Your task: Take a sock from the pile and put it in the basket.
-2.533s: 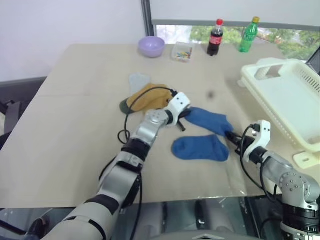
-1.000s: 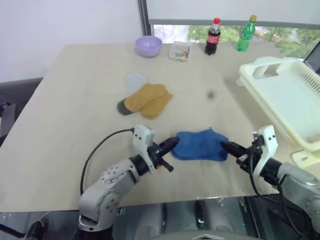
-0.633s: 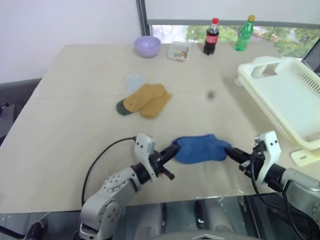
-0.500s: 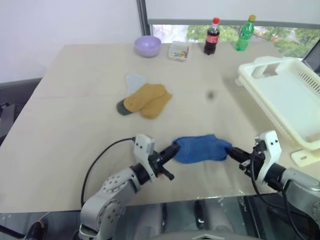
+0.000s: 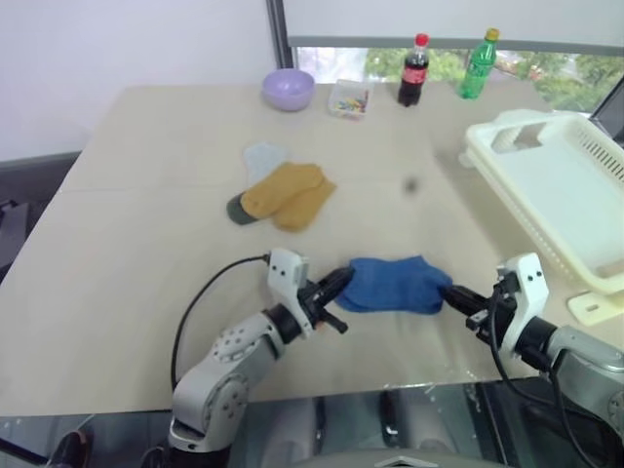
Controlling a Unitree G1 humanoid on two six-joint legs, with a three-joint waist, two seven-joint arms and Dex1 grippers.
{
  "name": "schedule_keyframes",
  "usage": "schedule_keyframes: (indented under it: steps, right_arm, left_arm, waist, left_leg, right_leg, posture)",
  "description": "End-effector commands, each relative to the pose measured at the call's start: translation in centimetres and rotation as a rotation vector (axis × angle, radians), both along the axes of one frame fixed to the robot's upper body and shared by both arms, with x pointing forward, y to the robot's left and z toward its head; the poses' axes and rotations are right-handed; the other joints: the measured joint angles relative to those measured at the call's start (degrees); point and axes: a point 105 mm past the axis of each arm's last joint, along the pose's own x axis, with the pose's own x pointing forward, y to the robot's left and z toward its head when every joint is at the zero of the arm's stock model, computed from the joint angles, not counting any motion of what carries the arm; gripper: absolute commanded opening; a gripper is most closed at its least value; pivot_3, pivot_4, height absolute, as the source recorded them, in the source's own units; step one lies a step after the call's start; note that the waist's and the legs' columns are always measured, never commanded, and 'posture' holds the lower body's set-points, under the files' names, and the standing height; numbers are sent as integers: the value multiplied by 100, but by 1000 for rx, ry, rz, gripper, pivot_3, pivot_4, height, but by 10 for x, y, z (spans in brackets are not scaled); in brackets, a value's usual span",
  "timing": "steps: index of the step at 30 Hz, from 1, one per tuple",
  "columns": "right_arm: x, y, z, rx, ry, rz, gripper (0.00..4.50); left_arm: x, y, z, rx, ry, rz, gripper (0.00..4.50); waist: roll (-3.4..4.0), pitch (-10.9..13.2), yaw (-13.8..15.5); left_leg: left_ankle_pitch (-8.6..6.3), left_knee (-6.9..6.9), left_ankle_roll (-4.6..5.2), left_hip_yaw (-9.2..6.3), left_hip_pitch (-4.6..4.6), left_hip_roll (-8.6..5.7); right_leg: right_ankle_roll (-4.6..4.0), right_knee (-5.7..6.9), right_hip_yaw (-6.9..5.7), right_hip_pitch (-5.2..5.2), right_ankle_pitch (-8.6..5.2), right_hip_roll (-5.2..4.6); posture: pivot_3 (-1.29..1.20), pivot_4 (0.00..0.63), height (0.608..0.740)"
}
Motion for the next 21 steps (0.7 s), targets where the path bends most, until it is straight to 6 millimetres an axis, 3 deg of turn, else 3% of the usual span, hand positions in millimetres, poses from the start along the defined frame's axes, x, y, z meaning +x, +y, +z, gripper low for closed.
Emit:
schedule_keyframes:
  steps: [1,19,20,21]
  right_arm:
    - [-1,1,6,0,-27,2,0]
    - [-5,3,-18,-13,74,-1,0]
    - [-4,2,-20,-18,76,-11,573]
    - [-3,0,-20,-24,75,-19,686]
  left_arm:
    - [-1,-4,6,-1,-20,-18,11]
    - [-1,-3,3,27,-14,-24,11]
    - [-2,-3,2,27,-12,-25,0]
    - [-2,-3,2,27,-11,-25,0]
  waist:
    - [0,0,-1]
    - [0,0,0]
    - [0,0,0]
    - [0,0,1]
  left_leg:
    - [0,0,0,0,0,0]
    - [0,-1,0,0,-3,1]
    - [0,-1,0,0,-3,1]
    - [0,-1,0,0,-3,1]
  right_leg:
    - [0,0,0,0,0,0]
    - [0,-5,0,-1,0,-1]
    - [0,-5,0,-1,0,-1]
    - [0,-5,0,-1,0,-1]
  posture:
    - [0,150,740]
    - [0,150,740]
    - [0,150,740]
    - [0,150,740]
